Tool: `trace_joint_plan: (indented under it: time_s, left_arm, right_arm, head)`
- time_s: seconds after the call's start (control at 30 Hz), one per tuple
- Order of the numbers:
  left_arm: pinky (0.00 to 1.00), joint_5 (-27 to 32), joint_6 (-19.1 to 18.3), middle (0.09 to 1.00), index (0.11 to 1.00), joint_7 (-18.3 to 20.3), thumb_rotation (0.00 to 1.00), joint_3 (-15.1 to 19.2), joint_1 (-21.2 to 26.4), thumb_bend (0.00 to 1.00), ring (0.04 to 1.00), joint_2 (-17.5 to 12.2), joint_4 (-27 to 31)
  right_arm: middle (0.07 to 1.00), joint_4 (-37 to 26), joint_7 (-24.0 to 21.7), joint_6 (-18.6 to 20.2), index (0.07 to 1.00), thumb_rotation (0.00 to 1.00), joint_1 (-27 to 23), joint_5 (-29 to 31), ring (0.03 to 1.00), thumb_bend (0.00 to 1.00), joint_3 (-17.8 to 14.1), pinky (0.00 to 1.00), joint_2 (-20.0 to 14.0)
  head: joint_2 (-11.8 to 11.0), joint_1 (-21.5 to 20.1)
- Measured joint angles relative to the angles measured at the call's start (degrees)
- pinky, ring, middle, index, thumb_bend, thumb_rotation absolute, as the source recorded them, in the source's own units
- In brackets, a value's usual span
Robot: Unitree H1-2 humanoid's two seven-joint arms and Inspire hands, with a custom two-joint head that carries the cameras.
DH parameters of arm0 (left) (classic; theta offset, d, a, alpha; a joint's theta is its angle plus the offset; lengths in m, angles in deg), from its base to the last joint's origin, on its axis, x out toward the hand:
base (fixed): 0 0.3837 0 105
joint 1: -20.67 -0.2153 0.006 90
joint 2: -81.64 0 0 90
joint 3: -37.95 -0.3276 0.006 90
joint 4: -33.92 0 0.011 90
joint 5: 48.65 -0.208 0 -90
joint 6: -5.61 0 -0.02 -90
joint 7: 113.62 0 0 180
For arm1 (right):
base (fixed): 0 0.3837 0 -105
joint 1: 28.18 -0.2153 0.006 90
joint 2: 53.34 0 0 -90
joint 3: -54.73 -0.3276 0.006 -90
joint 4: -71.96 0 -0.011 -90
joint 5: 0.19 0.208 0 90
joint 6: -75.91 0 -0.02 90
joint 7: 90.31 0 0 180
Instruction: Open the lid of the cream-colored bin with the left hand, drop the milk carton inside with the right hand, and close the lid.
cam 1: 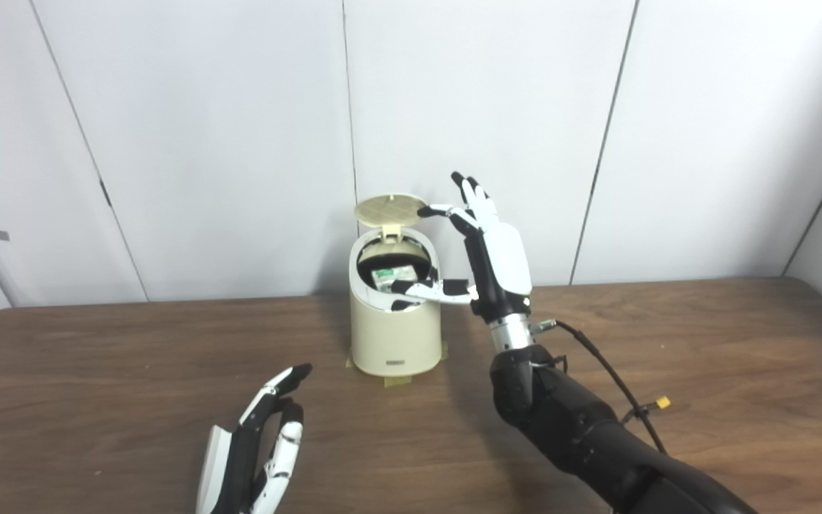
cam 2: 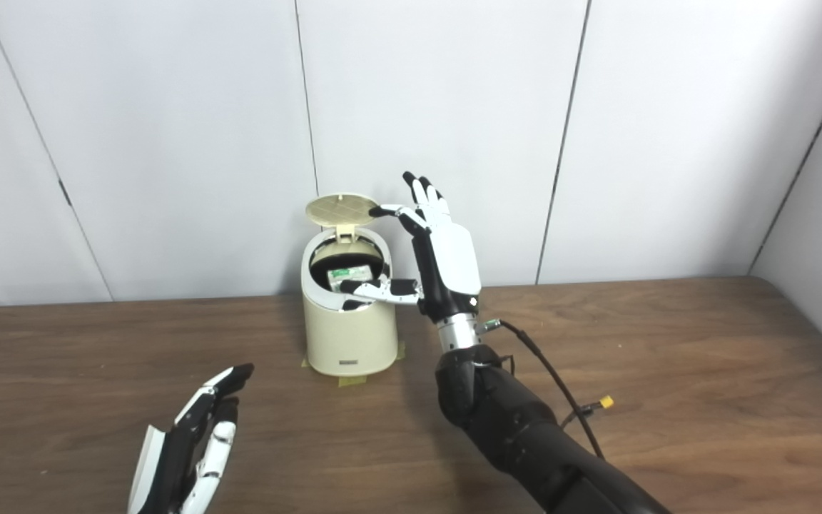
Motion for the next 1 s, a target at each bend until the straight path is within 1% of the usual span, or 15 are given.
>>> trace_joint_plan:
  time_s: [0.17, 0.23, 0.37, 0.4, 0.47, 0.57, 0.6, 0.7, 0.77, 0.87, 0.93, 1.0]
  left_arm:
    - [0.79, 0.0, 0.0, 0.845, 0.823, 0.0, 0.91, 0.0, 0.0, 0.3, 0.844, 0.0, 0.0]
    - [0.8, 0.0, 0.0, 0.845, 0.823, 0.0, 0.91, 0.0, 0.0, 0.3, 0.846, 0.0, 0.0]
    - [0.8, 0.1, 0.0, 0.847, 0.824, 0.0, 0.9, 0.0, 0.0, 0.3, 0.847, 0.0, 0.0]
    - [0.8, 0.1, 0.0, 0.847, 0.824, 0.1, 0.91, 0.0, 0.0, 0.3, 0.847, 0.0, 0.0]
    - [0.8, 0.1, 0.0, 0.847, 0.825, 0.1, 0.91, 0.0, 0.0, 0.3, 0.847, 0.0, 0.0]
    - [0.81, 0.2, 0.0, 0.852, 0.831, 0.3, 0.91, 0.0, 0.0, 0.29, 0.853, 0.0, 0.0]
    - [0.81, 0.2, 0.0, 0.848, 0.827, 0.3, 0.91, 0.0, 0.0, 0.29, 0.848, -0.1, -0.1]
    - [0.8, 0.2, 0.0, 0.845, 0.823, 0.3, 0.91, 0.0, 0.1, 0.29, 0.844, -0.1, -0.3]
    - [0.81, 0.2, 0.0, 0.848, 0.827, 0.3, 0.92, 0.0, 0.1, 0.3, 0.848, -0.1, -0.3]
    - [0.81, 0.2, 0.0, 0.849, 0.828, 0.3, 0.93, 0.0, 0.1, 0.3, 0.85, -0.2, -0.3]
    - [0.82, 0.2, 0.0, 0.85, 0.829, 0.3, 0.93, 0.0, 0.2, 0.3, 0.852, -0.2, -0.4]
    - [0.82, 0.3, 0.0, 0.851, 0.83, 0.3, 0.92, 0.0, 0.2, 0.29, 0.855, -0.2, -0.4]
  right_arm:
    - [0.989, 0.0, -0.5, 0.0, 0.782, 0.45, 0.0, 0.0, 1.0, 0.85, -0.5, 1.0, 0.0]
    - [0.982, -0.2, -0.5, 0.0, 0.777, 0.44, 0.0, -0.1, 0.992, 0.85, -0.5, 0.99, 0.0]
    - [0.972, -2.0, -0.5, 0.0, 0.768, 0.44, 0.5, 0.0, 0.981, 0.83, -0.1, 0.97, -0.3]
    - [0.97, -3.1, -0.4, 0.0, 0.768, 0.46, 0.9, 0.0, 0.976, 0.83, 0.0, 0.96, -0.5]
    - [0.967, -5.2, 0.1, 0.0, 0.771, 0.49, 1.6, -0.4, 0.979, 0.82, 0.2, 0.98, -1.0]
    - [0.973, -10.7, 0.7, 0.0, 0.795, 0.5, 3.9, 0.2, 0.994, 0.76, -0.1, 1.0, -2.2]
    - [0.963, -12.6, 0.6, 0.0, 0.818, 0.53, 4.9, 0.7, 0.987, 0.71, -0.2, 1.0, -2.6]
    - [0.957, -16.7, 0.7, 0.0, 0.848, 0.59, 7.4, 1.8, 0.983, 0.66, -0.3, 0.99, -3.6]
    - [0.965, -18.4, 1.3, 0.0, 0.881, 0.65, 8.6, 2.1, 0.968, 0.65, -0.3, 0.92, -4.1]
    - [0.967, -22.8, 3.0, 0.0, 0.927, 0.67, 10.5, 4.0, 0.96, 0.64, -1.0, 0.9, -4.6]
    - [0.974, -25.2, 3.7, 0.0, 0.958, 0.7, 11.3, 4.8, 0.949, 0.64, -0.9, 0.88, -4.9]
    - [0.966, -26.3, 3.9, 0.0, 0.947, 0.72, 12.1, 5.2, 0.928, 0.68, -0.8, 0.87, -5.4]
  head:
    - [0.0, 0.0]
    - [0.0, 0.0]
    - [-0.1, -0.5]
    - [-0.1, -0.7]
    - [-0.1, -0.7]
    - [-0.4, -0.9]
    - [-0.5, -1.1]
    - [-0.7, -1.3]
    - [-0.8, -1.3]
    - [-0.8, -1.8]
    - [-1.1, -1.8]
    - [-1.0, -1.9]
